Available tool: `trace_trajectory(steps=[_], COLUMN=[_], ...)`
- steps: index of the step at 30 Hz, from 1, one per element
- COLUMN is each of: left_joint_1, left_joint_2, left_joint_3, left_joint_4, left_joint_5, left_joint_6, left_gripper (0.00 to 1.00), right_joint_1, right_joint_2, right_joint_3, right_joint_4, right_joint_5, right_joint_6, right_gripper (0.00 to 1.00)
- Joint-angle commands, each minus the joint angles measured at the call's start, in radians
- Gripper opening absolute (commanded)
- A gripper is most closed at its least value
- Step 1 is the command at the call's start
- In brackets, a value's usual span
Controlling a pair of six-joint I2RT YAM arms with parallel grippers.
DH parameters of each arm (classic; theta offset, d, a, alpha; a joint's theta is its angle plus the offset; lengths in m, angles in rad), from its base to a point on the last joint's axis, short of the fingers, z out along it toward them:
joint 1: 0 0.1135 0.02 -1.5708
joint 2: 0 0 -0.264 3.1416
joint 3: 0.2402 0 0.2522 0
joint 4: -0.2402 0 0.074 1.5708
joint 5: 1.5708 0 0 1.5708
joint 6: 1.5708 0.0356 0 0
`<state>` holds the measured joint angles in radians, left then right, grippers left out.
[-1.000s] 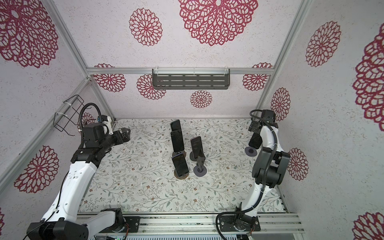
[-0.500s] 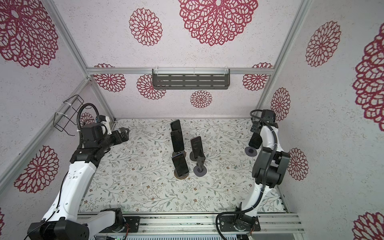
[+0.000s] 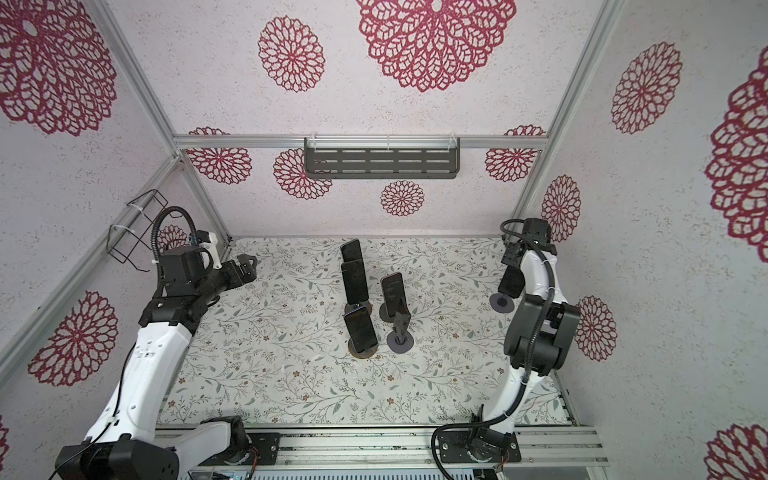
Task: Remove the phone from the phone stand
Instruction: 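Close the right gripper on the top edge of the blue-edged phone, then lift the phone with the right gripper while the left gripper reaches toward it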
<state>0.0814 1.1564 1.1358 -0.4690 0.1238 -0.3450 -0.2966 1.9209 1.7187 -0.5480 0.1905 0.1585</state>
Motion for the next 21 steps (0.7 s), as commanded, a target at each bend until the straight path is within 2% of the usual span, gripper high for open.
trace_trajectory(steps=[1,10,21], left_joint_1=[0.012,0.014,0.014], left_joint_2=[-0.004,0.002,0.010], left_joint_3=[-0.007,-0.011,-0.014], left_joint_4=[0.026,0.032,0.035], left_joint_5=[0.010,0.012,0.018], left_joint_6=[-0.006,-0.006,-0.009], left_gripper=[0.97,0.97,0.97], right_joint_1=[0.003,0.003,0.006], right_joint_2=[-0.064,-0.097,-0.164], right_joint_3=[0.071,0.139,0.111], right_joint_4=[-0.047,-0.152,-0.207], right_joint_5=[0.025,-0.008,-0.070], right_joint_6=[0.004,0.027,0.052], right_gripper=[0.60,0.54,0.43])
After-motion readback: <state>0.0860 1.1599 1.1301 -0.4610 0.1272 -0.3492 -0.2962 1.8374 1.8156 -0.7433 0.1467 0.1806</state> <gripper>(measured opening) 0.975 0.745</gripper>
